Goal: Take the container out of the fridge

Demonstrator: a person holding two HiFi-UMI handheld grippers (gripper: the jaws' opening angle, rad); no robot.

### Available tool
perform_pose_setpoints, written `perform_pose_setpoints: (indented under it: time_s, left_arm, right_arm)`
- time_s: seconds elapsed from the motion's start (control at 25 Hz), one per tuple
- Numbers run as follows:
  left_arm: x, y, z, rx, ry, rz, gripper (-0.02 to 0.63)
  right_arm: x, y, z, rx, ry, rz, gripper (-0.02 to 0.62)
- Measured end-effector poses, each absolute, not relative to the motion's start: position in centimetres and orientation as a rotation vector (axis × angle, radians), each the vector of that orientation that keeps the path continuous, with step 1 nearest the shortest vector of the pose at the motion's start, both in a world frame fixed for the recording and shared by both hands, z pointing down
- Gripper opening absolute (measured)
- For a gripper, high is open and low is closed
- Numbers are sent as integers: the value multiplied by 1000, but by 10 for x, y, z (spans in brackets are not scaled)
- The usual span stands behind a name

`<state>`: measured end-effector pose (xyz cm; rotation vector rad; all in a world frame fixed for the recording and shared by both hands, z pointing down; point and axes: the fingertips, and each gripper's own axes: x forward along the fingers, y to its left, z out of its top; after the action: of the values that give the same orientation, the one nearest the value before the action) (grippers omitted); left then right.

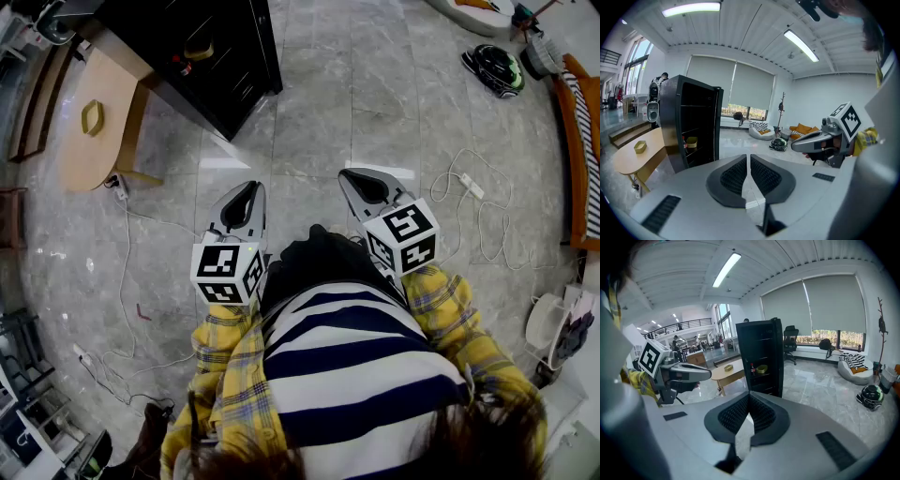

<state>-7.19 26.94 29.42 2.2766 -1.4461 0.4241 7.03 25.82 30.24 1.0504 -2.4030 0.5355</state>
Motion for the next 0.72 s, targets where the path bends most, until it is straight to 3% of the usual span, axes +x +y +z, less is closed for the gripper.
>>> perform_pose_setpoints:
  time_s: [0.72]
  left_arm:
    - [-43, 251, 301, 2230, -1533, 446, 35]
  right_arm:
    - [91, 237, 315, 931, -2465, 530, 29]
